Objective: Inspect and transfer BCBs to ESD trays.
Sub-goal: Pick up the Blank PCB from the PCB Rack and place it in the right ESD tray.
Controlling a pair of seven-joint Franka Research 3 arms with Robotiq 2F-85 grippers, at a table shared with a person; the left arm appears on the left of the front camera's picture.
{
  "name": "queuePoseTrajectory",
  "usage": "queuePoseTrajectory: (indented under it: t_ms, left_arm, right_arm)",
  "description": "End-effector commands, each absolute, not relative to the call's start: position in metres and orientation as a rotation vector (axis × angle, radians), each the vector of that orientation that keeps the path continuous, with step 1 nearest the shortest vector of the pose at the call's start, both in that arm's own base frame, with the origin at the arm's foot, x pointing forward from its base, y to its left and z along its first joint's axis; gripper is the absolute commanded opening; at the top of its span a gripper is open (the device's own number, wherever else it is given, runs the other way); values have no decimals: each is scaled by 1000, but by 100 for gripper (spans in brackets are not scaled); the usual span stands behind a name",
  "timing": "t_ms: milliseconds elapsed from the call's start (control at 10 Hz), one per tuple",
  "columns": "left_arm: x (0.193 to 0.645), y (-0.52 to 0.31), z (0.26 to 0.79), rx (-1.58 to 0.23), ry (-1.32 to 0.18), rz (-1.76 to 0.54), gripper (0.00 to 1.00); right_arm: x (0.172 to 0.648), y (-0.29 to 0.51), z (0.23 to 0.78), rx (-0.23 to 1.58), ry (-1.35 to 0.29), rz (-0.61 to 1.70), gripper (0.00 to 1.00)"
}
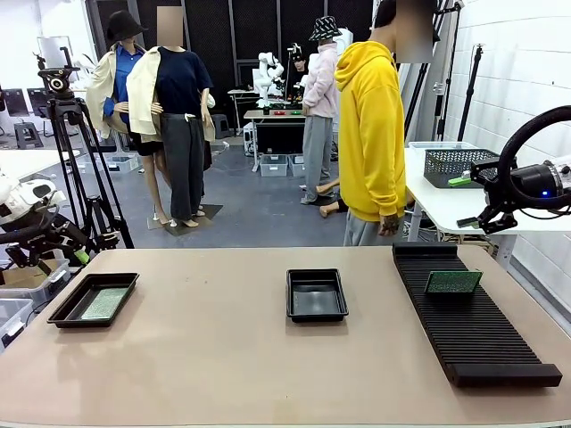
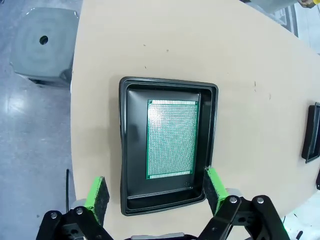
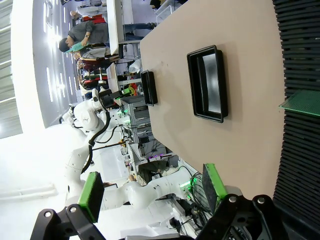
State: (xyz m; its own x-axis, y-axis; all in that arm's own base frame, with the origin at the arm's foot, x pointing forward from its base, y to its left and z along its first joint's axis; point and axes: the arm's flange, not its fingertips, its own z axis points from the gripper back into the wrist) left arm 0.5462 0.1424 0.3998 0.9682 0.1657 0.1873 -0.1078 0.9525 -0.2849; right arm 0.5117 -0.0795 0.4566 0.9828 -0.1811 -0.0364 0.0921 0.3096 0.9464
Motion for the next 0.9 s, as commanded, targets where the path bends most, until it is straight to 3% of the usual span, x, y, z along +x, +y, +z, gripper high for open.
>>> queuePoseTrajectory:
  t_ms: [0,200,400,800]
  left_arm:
    - [546,144,399,-271,-214,139,100]
    - [546,142,400,-277,-211,140,100]
    - [538,167,423,-536,-195,154,100]
    - [499,195,475,-809,-163,95,100]
  right_arm:
    - [513,-76,458,1221,-73,-198,100]
    - [513,-76,458,1221,-73,-198,100]
    - [513,-76,458,1221,-73,-198,100]
    - [513,-76,458,1221,-73,-198,100]
